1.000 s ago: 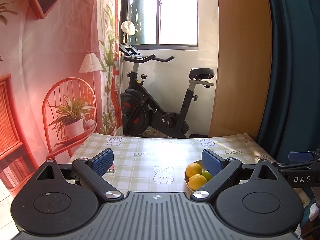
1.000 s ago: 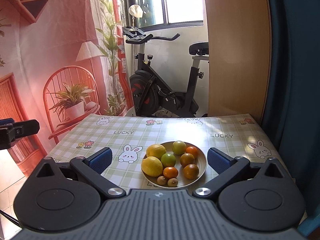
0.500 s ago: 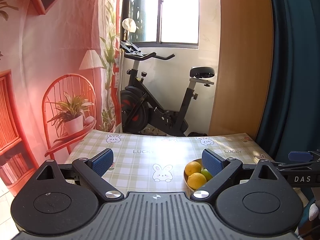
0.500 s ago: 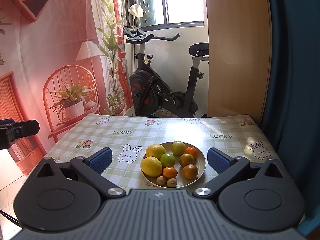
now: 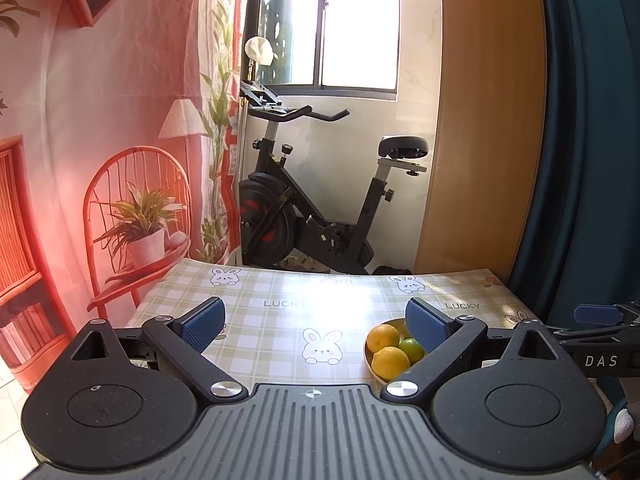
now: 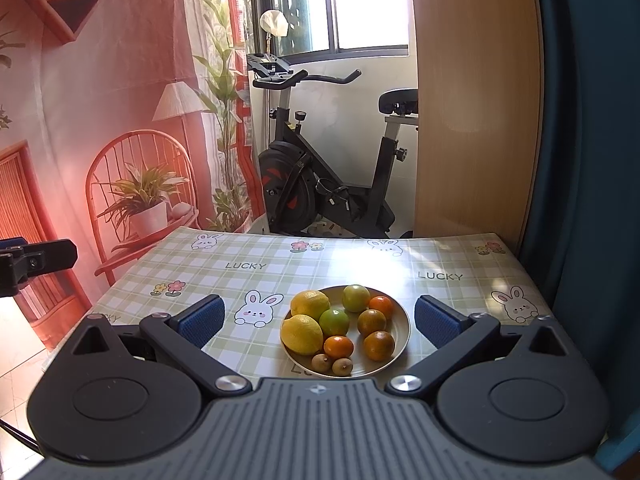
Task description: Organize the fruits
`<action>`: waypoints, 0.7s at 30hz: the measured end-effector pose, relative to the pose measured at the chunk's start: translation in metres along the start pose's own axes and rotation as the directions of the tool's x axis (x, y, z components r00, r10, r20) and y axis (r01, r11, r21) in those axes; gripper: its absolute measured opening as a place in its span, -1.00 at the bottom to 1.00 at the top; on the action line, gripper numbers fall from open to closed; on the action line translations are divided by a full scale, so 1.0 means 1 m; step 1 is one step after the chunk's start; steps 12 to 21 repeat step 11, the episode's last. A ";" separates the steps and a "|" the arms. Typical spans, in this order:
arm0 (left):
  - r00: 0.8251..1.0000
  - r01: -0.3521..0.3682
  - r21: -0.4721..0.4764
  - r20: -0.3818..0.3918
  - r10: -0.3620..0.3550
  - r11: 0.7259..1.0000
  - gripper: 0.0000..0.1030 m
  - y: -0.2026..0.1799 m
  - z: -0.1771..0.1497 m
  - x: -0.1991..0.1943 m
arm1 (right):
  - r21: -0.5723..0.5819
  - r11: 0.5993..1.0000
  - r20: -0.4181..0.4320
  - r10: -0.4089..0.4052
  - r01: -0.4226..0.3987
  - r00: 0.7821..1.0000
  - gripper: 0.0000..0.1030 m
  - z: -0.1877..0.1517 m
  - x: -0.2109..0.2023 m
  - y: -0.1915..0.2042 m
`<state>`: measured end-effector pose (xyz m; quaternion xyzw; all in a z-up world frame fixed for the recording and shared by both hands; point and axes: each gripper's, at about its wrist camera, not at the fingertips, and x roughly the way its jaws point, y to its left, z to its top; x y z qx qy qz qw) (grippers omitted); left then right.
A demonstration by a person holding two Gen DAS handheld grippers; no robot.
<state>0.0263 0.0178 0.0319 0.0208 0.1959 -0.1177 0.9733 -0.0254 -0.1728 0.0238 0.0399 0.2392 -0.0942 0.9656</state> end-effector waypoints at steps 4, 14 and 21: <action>1.000 0.000 0.001 0.000 0.000 1.000 0.91 0.000 0.000 0.000 | -0.001 1.000 0.000 0.001 -0.001 1.000 1.00 0.000 -0.001 -0.001; 1.000 -0.004 0.000 0.003 0.004 1.000 0.91 0.000 0.000 -0.001 | -0.004 1.000 0.001 0.001 -0.001 1.000 1.00 0.002 -0.001 -0.003; 1.000 -0.004 0.000 0.003 0.004 1.000 0.91 0.000 0.000 -0.001 | -0.004 1.000 0.001 0.001 -0.001 1.000 1.00 0.002 -0.001 -0.003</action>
